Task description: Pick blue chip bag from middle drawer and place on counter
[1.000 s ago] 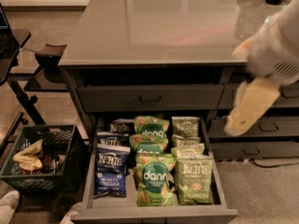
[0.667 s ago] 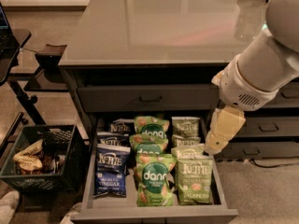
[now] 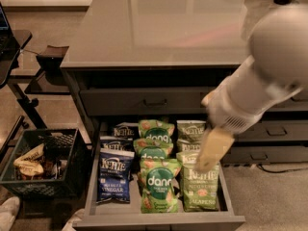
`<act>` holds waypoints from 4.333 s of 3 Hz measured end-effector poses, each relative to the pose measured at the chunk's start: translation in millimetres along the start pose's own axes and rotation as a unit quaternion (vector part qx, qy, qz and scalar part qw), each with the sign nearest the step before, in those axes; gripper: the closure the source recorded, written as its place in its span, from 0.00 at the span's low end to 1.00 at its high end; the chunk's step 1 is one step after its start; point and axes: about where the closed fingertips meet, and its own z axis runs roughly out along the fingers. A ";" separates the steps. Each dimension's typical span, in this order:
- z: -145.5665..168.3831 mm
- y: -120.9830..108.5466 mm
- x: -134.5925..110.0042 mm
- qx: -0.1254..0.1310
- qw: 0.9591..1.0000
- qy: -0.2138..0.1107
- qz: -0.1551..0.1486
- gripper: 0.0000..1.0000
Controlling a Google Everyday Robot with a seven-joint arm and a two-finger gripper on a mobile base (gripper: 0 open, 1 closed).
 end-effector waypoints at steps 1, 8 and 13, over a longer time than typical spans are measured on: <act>92.1 29.8 -13.8 -0.060 0.998 -0.034 -0.004 0.00; 347.0 -12.3 -62.6 -0.065 0.985 -0.156 -0.039 0.00; 394.4 -20.7 -101.5 -0.021 0.973 -0.222 -0.063 0.00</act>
Offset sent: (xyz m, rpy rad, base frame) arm 0.0006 0.1174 -0.2229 0.2194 0.2234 0.0999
